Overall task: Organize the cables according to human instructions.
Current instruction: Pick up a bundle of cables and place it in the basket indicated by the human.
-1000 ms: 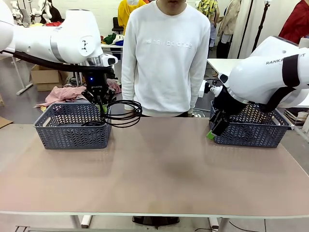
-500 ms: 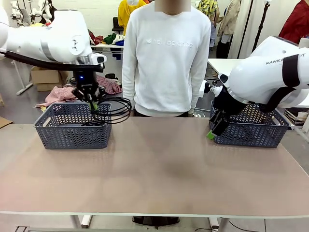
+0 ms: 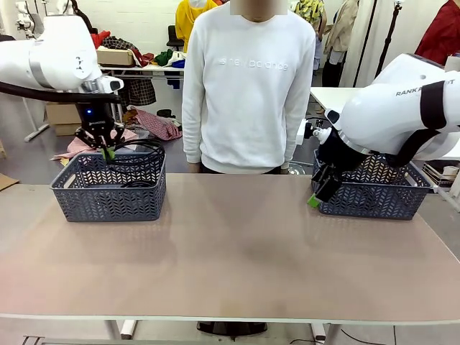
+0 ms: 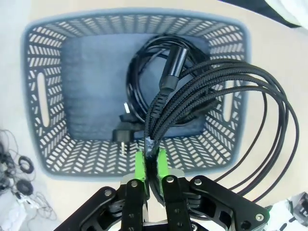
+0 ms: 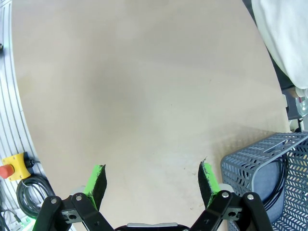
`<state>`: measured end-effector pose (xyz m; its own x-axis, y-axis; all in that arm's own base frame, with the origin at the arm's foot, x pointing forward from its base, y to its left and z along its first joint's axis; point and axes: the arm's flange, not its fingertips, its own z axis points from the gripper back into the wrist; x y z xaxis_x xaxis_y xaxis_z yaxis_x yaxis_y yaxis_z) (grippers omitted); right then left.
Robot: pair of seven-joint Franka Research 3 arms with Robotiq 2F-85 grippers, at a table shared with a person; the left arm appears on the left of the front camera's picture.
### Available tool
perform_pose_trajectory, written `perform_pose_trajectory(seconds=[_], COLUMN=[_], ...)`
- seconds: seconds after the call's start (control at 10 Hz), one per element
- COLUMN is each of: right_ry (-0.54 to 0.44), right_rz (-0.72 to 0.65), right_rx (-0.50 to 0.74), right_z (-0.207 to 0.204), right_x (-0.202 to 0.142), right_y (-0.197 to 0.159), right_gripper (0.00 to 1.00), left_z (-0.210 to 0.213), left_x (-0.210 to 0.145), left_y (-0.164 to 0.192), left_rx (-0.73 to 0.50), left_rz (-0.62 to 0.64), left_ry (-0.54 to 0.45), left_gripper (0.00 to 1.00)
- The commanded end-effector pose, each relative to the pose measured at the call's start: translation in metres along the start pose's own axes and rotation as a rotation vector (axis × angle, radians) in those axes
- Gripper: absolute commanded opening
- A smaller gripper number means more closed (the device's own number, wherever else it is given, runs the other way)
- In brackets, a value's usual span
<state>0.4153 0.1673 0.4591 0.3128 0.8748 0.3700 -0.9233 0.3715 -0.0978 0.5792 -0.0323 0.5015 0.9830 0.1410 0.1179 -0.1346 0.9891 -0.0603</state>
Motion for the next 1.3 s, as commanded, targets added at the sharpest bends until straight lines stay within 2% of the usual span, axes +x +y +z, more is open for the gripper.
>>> perform_pose_trajectory(seconds=[0.0,0.3,0.9,1.0,1.1,1.2], right_ry=[0.001,0.001,0.001,0.001,0.001,0.001], right_rz=[0.003,0.003,0.003,0.003,0.003,0.003], right_rx=[-0.002,-0.002,-0.002,-0.002,-0.002,-0.002], right_z=[-0.001,-0.001,-0.001,-0.001,-0.001,-0.001], right_x=[0.0,0.0,0.0,0.0,0.0,0.0], right_y=[0.001,0.001,0.001,0.001,0.001,0.001], right_gripper=[1.0,1.0,1.0,1.0,1.0,1.0], left_z=[-0.006,-0.019,-0.04,-0.04,-0.04,-0.039], left_x=[0.008,0.019,0.024,0.023,0.023,0.023], left_y=[0.018,0.041,0.046,0.045,0.045,0.046], left_rx=[-0.006,-0.037,-0.039,-0.043,-0.042,-0.039], left_rz=[-0.002,0.046,0.104,0.096,0.092,0.099], left_ry=[-0.016,-0.014,-0.014,-0.005,-0.001,-0.003], left_gripper=[0.12,0.12,0.12,0.28,0.31,0.47])
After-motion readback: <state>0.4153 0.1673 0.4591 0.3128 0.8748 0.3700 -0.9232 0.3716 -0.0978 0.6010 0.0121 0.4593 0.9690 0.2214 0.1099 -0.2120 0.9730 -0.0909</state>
